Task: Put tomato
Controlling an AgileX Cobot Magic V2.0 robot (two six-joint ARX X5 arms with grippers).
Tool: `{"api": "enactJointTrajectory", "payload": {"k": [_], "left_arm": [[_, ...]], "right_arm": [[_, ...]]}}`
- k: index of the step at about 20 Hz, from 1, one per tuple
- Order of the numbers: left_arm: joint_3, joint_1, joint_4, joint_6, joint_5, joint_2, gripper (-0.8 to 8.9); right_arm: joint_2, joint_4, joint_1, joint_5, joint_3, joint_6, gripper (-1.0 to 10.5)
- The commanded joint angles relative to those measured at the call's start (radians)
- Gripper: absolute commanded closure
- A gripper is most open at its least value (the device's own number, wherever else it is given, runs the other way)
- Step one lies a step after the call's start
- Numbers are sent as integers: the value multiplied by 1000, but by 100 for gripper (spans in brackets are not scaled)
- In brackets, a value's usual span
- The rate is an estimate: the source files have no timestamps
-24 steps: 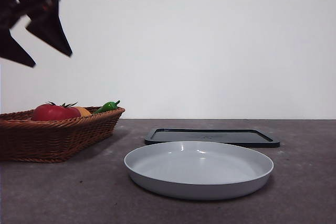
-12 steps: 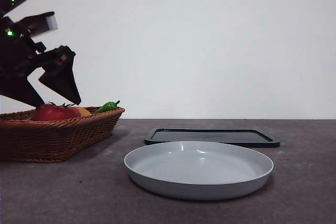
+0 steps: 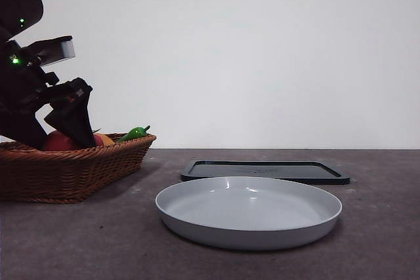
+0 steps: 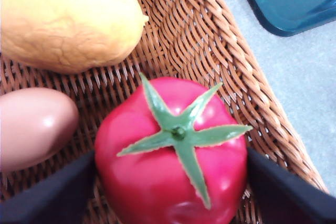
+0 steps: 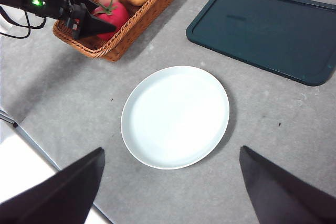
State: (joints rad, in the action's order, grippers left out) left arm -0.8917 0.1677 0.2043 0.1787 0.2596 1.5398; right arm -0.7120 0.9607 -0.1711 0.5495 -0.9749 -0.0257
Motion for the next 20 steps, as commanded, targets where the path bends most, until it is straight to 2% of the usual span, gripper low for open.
{"api": "enactJointTrajectory", "payload": {"k": [1,7,12,16,20], "left_arm": [[-20,3,-6,10,-2,17,447],[-53,3,17,-2,-1,-24,447],[-110,35,59,-42,12,-172,447],[-119,138,73,-94,119,-285,447],[-119,296,69,-85,122,-291,447]], "right_arm": [[-6,-4,-3,1,-18,0,537],[-5,-4,-3,1,-18,0,537],[-5,-5,-3,1,-18,0,537],[-5,-6,-3,1,-18,0,537],[-5,-6,-3,1,-18,0,537]]}}
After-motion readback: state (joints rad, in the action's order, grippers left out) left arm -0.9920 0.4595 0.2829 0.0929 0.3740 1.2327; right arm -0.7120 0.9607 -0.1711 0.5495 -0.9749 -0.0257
